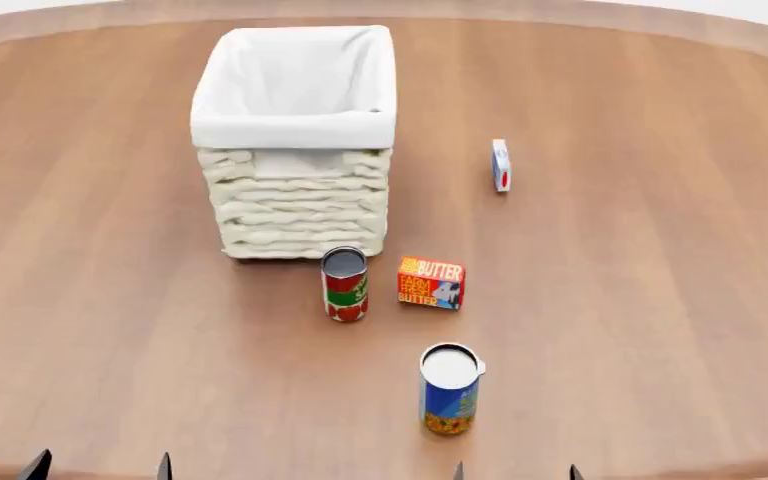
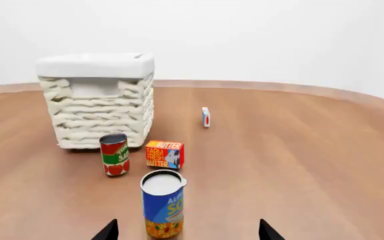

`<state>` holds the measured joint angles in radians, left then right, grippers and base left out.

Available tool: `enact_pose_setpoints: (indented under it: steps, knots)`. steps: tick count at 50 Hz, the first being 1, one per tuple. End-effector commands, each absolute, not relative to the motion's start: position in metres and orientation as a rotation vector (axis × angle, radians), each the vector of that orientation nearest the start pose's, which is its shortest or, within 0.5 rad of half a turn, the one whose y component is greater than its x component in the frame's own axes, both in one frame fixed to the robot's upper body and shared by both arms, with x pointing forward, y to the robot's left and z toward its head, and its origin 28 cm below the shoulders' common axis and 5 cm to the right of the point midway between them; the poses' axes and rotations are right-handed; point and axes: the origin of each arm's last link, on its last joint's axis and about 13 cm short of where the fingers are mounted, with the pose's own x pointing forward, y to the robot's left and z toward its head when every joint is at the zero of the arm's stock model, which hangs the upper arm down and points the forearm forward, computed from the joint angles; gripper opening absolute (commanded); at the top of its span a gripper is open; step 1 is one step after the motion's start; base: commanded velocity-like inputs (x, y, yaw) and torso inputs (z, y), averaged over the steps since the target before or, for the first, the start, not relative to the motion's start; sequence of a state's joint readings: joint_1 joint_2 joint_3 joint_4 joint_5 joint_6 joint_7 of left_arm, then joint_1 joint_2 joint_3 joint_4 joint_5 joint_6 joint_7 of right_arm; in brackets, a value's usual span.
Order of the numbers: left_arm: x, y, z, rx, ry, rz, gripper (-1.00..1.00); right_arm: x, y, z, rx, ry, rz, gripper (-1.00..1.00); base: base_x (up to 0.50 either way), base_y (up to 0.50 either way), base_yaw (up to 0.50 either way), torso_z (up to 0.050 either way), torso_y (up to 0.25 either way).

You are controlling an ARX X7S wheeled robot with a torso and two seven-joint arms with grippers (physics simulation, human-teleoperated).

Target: Pick up the alphabet soup and put it in the basket.

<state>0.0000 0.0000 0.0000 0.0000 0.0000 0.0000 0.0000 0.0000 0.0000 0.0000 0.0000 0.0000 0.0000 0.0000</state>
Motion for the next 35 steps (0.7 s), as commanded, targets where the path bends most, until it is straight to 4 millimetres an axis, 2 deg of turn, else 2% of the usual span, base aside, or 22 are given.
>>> enact_pose_setpoints:
  steps: [1,6,11,22,24,30,35]
  knots:
    - [0.211,0.205,0.013,0.000,0.000,0.000,1.00,0.211,-0.096,0.011,0.000,0.000,0.000,1.00,0.00,0.00,0.00,0.000,0.000]
    - [0.210,0.207,0.018,-0.034,-0.006,0.033,1.00,0.208,-0.095,0.023,0.018,-0.022,0.012,1.00,0.00,0.00,0.00,0.000,0.000]
    - [0.203,0.207,0.034,-0.028,-0.048,0.017,1.00,0.204,-0.094,0.041,0.017,-0.070,0.024,1.00,0.00,0.00,0.00,0.000,0.000]
    - [0.183,0.207,0.072,0.018,-0.159,0.024,1.00,0.188,-0.096,0.093,0.029,-0.212,0.036,1.00,0.00,0.00,0.00,0.000,0.000]
    - [0.177,0.207,0.080,0.021,-0.189,0.032,1.00,0.185,-0.096,0.107,0.031,-0.239,0.038,1.00,0.00,0.00,0.00,0.000,0.000]
    - [0.158,0.203,0.104,0.036,-0.277,0.021,1.00,0.170,-0.094,0.122,0.040,-0.297,0.064,1.00,0.00,0.00,0.00,0.000,0.000]
    - [0.153,0.204,0.110,0.027,-0.293,0.030,1.00,0.167,-0.093,0.126,0.049,-0.300,0.069,1.00,0.00,0.00,0.00,0.000,0.000]
